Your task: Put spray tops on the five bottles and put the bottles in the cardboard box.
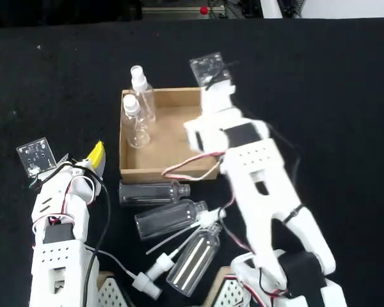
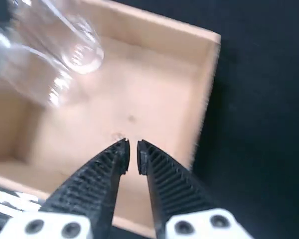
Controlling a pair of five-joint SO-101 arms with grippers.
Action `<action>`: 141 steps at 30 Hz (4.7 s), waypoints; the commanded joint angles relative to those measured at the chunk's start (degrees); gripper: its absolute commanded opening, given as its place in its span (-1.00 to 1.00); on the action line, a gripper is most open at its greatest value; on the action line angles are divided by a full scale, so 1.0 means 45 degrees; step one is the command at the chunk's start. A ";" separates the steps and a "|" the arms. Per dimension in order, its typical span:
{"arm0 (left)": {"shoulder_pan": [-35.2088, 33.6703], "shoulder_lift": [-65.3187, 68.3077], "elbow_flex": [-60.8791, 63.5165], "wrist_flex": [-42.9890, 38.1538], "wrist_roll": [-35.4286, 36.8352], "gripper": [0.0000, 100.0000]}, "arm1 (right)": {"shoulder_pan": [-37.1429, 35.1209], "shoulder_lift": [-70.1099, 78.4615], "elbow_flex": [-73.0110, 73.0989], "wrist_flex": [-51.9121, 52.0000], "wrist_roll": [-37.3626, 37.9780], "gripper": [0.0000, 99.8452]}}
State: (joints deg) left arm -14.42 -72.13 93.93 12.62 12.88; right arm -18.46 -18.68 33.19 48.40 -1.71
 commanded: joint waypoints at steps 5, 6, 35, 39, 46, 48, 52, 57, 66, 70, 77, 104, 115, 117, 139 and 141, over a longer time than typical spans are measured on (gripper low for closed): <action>0.0049 0.0020 -0.0615 0.0039 -0.0098 -0.48 | -0.0957 -0.0576 0.1885 -0.5607 -0.3458 -0.97; 0.0049 0.0000 -0.0615 0.0039 -0.0098 -0.48 | -0.0957 -0.0576 0.2276 -0.6427 -0.3556 -0.97; 0.0049 -0.0078 -0.0615 0.0059 -0.0098 -0.48 | -0.1348 0.4210 0.3038 -1.5375 -0.3595 -0.98; 0.0029 -0.0078 -0.0615 0.0059 -0.0098 -0.48 | -0.1348 0.4933 0.2530 -1.5433 -0.4181 -0.97; 0.0029 -0.0078 -0.0615 0.0059 -0.0098 -0.48 | -0.1309 0.5832 0.1729 -1.5433 -0.5919 -0.98; 0.0029 -0.0078 -0.0615 0.0059 -0.0098 -0.48 | -0.1309 0.5988 0.1651 -1.5433 -0.5919 -0.98; 0.0029 -0.0078 -0.0615 0.0059 -0.0098 -0.48 | -0.1348 0.6398 0.1319 -1.5433 -0.5919 -0.98; 0.0029 -0.0078 -0.0615 0.0059 -0.0098 -0.48 | -0.1348 0.7043 0.0869 -1.5433 -0.5919 -0.98; 0.0029 -0.0078 -0.0615 0.0059 -0.0098 -0.48 | -0.1543 0.7238 0.0654 -1.5433 -0.5939 -0.98; 0.0029 -0.0078 -0.0615 0.0059 -0.0098 -0.48 | -0.1915 0.7238 0.0654 -1.5433 -0.5939 -0.98; 0.0049 -0.0078 -0.0615 0.0059 -0.0645 -0.48 | -0.1719 0.7199 0.0635 -1.5433 -0.5939 -0.98; 0.0029 -0.0117 -0.1788 0.2579 -0.0723 -0.48 | 0.0352 -0.2120 0.4327 -0.9319 -0.3614 -0.97; 0.0127 0.0020 -0.5402 0.8010 -0.5372 -0.47 | 0.2559 -0.8469 0.4327 -0.0527 0.2637 -0.97; 0.0127 0.0020 -0.6222 0.9534 -0.6505 -0.47 | 0.2911 -0.9035 0.4327 0.0567 0.3302 -0.97; 0.7922 0.1348 -0.9719 1.7426 -1.0569 -0.33 | 0.7013 -0.9348 0.7766 0.2442 0.4063 -0.97; 0.8254 0.2305 -0.9817 1.6899 -1.0569 -0.33 | 0.7013 -0.9348 0.8156 0.2090 0.4063 -0.97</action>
State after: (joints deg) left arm 19.69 -66.42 52.18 91.74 -34.68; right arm 11.69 -58.86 69.05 61.23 16.13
